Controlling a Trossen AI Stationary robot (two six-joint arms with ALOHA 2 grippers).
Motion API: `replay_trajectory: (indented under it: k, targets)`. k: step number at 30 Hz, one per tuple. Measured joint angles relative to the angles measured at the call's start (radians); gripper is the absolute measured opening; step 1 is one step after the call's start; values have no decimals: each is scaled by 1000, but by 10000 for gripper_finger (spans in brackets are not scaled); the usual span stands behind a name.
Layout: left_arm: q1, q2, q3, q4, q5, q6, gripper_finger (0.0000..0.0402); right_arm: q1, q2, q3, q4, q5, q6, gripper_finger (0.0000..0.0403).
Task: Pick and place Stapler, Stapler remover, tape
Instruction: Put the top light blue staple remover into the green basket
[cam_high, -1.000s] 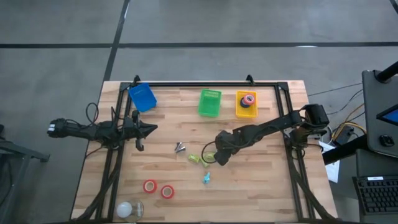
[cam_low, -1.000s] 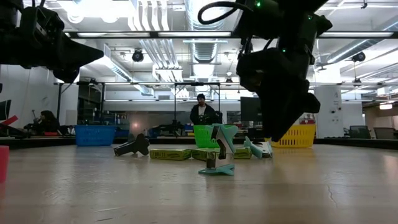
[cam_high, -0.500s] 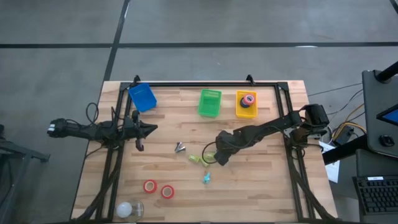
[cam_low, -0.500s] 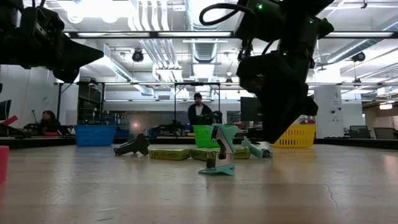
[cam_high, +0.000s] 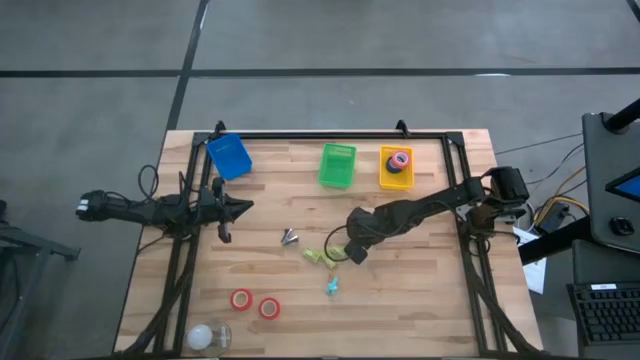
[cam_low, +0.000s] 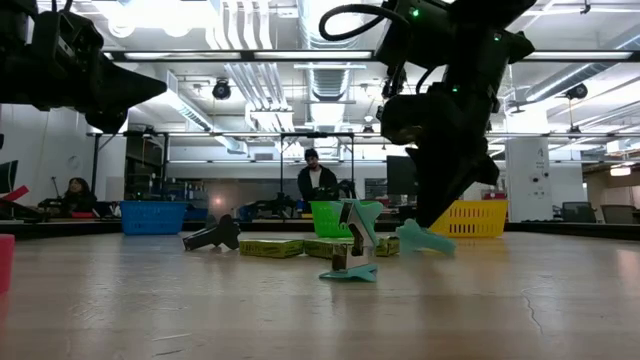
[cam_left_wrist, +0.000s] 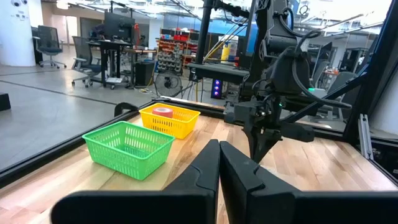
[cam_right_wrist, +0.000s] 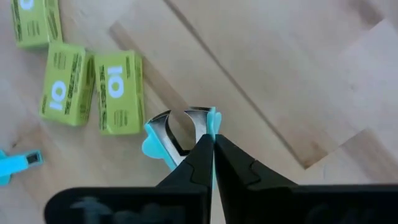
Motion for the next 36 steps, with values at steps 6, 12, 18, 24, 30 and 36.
replay_trajectory:
  k: [6, 12, 18, 24, 30, 36]
  targets:
    - [0, 0, 0, 0, 0, 0, 14, -60, -5, 29, 0, 4, -85, 8]
    - [0, 0, 0, 0, 0, 0, 14, -152, -8, 114, -3, 30, -228, 8]
    - [0, 0, 0, 0, 0, 0, 14, -276, -9, 215, -18, 108, -397, 8]
    - [0, 0, 0, 0, 0, 0, 14, -417, -10, 251, -18, 105, -467, 8]
    - [0, 0, 0, 0, 0, 0, 14, -534, 18, 256, -9, 76, -529, 8]
    - [0, 0, 0, -6, 0, 0, 14, -585, 101, 313, -6, 50, -588, 8]
